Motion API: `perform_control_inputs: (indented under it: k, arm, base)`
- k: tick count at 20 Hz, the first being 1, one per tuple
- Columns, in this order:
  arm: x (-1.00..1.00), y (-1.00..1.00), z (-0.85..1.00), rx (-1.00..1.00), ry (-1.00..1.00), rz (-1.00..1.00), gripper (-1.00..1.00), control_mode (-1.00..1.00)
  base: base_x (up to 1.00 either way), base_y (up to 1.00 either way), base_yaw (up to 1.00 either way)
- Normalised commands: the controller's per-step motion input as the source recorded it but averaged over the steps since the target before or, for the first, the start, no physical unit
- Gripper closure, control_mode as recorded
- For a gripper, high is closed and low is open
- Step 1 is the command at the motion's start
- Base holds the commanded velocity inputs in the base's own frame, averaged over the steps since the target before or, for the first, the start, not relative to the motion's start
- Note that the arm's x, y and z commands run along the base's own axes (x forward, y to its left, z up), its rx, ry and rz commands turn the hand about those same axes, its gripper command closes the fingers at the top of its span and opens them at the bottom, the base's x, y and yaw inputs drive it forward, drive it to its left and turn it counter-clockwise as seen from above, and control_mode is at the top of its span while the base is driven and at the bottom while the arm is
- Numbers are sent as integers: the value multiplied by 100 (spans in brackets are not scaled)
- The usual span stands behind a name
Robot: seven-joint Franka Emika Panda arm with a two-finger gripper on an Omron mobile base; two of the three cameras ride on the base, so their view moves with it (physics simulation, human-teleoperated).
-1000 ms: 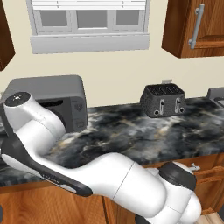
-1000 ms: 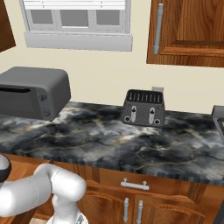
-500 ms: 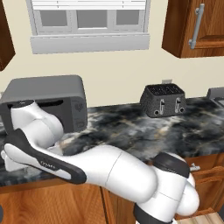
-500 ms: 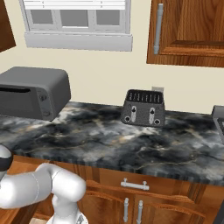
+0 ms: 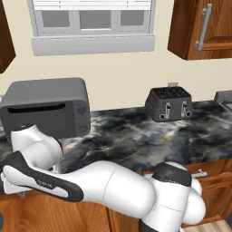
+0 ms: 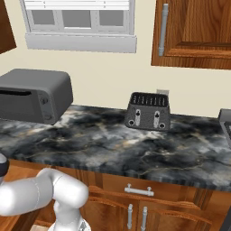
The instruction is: Take the pizza cutter from the drawer on the left and place it on the dining counter for cutting.
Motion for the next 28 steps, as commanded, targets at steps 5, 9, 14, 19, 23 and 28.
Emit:
perform_control_inputs:
  k: [5, 9, 14, 19, 23, 28]
  arm:
    - [0, 44, -26, 0, 0, 0, -100, -100]
    - [0, 49, -27, 0, 0, 0, -100, -100]
    - [0, 56, -30, -2, 0, 0, -100, -100]
    - [0, 29, -17, -3, 0, 0, -100, -100]
    - [0, 6, -9, 0, 0, 0, -100, -100]
    - [0, 0, -6, 0, 0, 0, -100, -100]
  base:
    - [0, 0, 0]
    - [0, 0, 0]
    - [0, 0, 0]
    - [0, 0, 0]
    - [0, 0, 0]
    - [0, 0, 0]
